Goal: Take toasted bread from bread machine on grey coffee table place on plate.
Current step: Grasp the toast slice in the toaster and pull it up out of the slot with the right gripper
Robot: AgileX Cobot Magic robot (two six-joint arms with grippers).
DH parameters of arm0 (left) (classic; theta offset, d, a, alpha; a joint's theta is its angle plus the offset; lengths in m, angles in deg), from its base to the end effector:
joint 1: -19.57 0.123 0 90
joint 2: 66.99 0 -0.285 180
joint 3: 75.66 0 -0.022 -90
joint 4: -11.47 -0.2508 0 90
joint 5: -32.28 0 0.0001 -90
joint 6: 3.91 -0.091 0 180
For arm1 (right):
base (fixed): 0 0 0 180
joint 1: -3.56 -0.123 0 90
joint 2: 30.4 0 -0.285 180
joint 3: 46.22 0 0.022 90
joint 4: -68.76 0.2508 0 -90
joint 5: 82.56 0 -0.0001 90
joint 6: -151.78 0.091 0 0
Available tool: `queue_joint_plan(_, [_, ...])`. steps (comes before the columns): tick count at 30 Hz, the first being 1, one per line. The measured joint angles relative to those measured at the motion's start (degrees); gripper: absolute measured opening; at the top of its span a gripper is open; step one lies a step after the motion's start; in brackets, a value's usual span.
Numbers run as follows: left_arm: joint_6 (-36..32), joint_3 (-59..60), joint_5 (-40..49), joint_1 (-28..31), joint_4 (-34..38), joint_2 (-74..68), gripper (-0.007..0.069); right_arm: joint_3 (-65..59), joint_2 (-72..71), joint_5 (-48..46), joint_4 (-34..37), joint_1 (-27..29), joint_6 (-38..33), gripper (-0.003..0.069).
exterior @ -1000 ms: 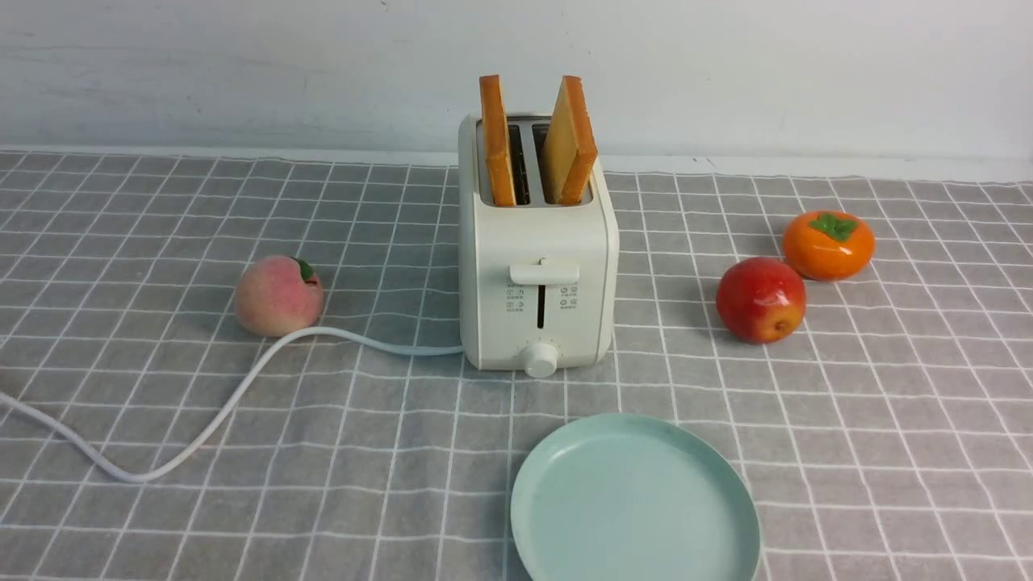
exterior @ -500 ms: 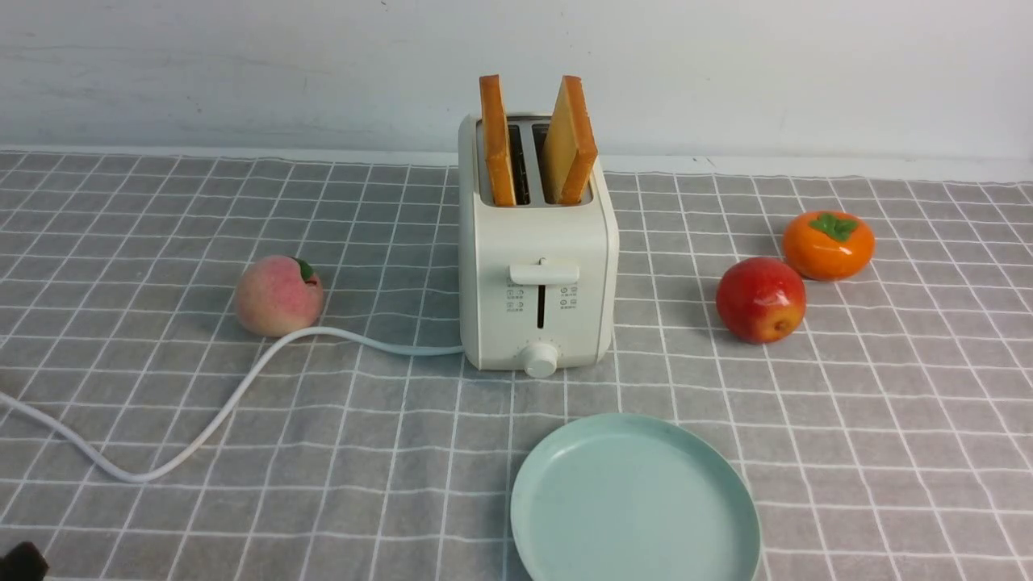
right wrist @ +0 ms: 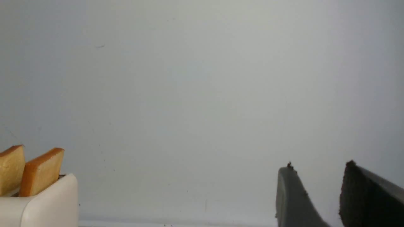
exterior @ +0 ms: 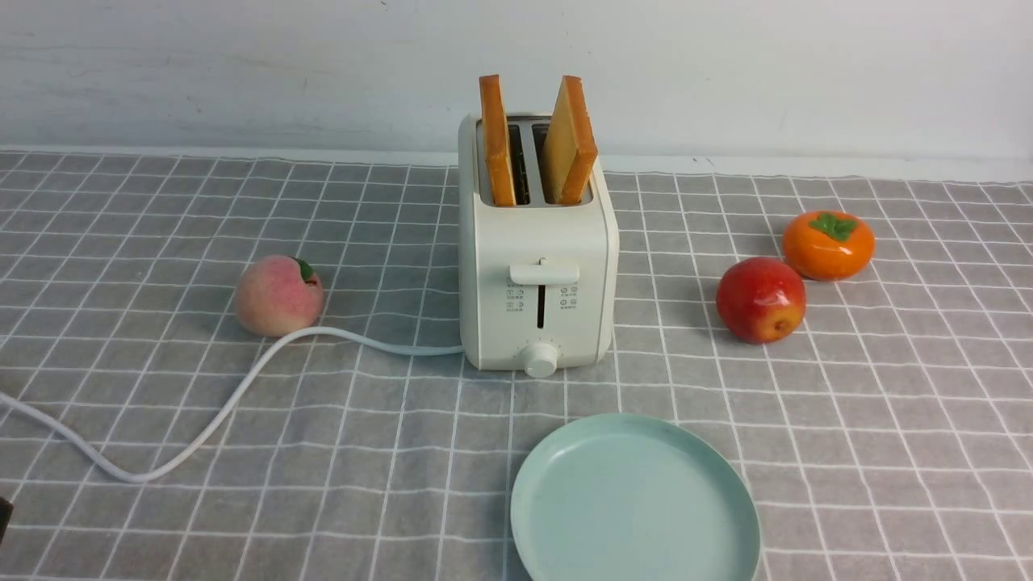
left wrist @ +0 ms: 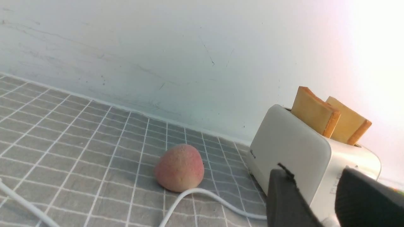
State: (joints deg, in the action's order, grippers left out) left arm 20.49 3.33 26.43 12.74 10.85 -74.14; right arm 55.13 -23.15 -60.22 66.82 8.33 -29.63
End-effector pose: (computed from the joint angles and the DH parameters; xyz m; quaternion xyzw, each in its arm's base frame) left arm 0.0553 -0.0067 0.2126 -0.0946 0.6377 -0.2021 0.7372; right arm 0.0473 -0.0028 0.2393 0.0017 0.5268 -0.0557 0.8482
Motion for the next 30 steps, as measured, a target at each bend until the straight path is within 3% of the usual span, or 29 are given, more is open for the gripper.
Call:
queue_joint_plan(3, [0.5, 0.0, -5.7, 0.0, 0.6, 0.0, 0.0237, 0.0, 0.0, 3.9, 0.2, 0.0, 2.2, 0.0239])
queue_joint_plan(5, [2.6, 0.0, -12.5, 0.0, 1.7, 0.0, 0.0237, 0.0, 0.0, 8.1, 1.1, 0.0, 7.0, 0.0239])
queue_joint_plan(6, [4.6, 0.0, -19.8, 0.0, 3.1, 0.0, 0.0237, 0.6, 0.0, 9.8, 2.6, 0.0, 13.5, 0.0239])
queue_joint_plan(9, [7.1, -0.7, -26.0, 0.0, 5.8, 0.0, 0.0237, 3.6, 0.0, 8.3, 4.7, 0.0, 21.0, 0.0239])
queue_joint_plan(12, [7.9, -9.7, -28.0, 0.0, 11.4, -0.3, 0.0237, 16.7, 1.4, -2.5, 5.3, 0.0, 28.4, 0.0239])
queue_joint_plan(15, [5.7, -16.6, -28.8, 0.0, 12.9, -2.7, 0.0237, 24.9, 4.5, -9.0, 4.0, 0.0, 29.1, 0.0239])
queue_joint_plan(17, [1.1, -27.4, -28.0, 0.0, 13.2, -8.0, 0.0237, 36.4, 10.4, -18.3, 2.9, 0.0, 29.4, 0.0239])
queue_joint_plan(19, [-1.4, -33.0, -25.6, 0.0, 13.1, -11.7, 0.0237, 43.8, 14.3, -25.1, 2.7, 0.0, 29.4, 0.0239])
queue_joint_plan(22, [-6.4, -45.6, -9.7, 0.0, 13.0, -21.8, 0.0237, 57.0, 24.8, -40.6, 0.3, 0.0, 26.3, 0.0239])
queue_joint_plan(23, [-6.7, -46.2, -7.3, 0.0, 13.0, -22.9, 0.0237, 57.5, 24.8, -41.3, 0.1, 0.0, 26.0, 0.0239])
queue_joint_plan(26, [-7.7, -52.3, 12.4, 0.0, 12.7, -31.7, 0.0237, 60.6, 31.1, -51.3, -2.7, 0.0, 20.9, 0.0239])
queue_joint_plan(28, [-7.8, -53.1, 23.5, 0.0, 12.2, -36.8, 0.0237, 60.2, 32.6, -54.6, -3.3, 0.0, 19.4, 0.0239])
queue_joint_plan(29, [-7.9, -53.1, 24.6, 0.0, 11.9, -37.2, 0.0237, 60.1, 32.7, -54.9, -3.2, 0.0, 19.2, 0.0239])
queue_joint_plan(30, [-8.3, -53.0, 32.4, 0.0, 11.1, -40.5, 0.0237, 58.8, 33.2, -55.7, -2.8, 0.0, 18.7, 0.0239])
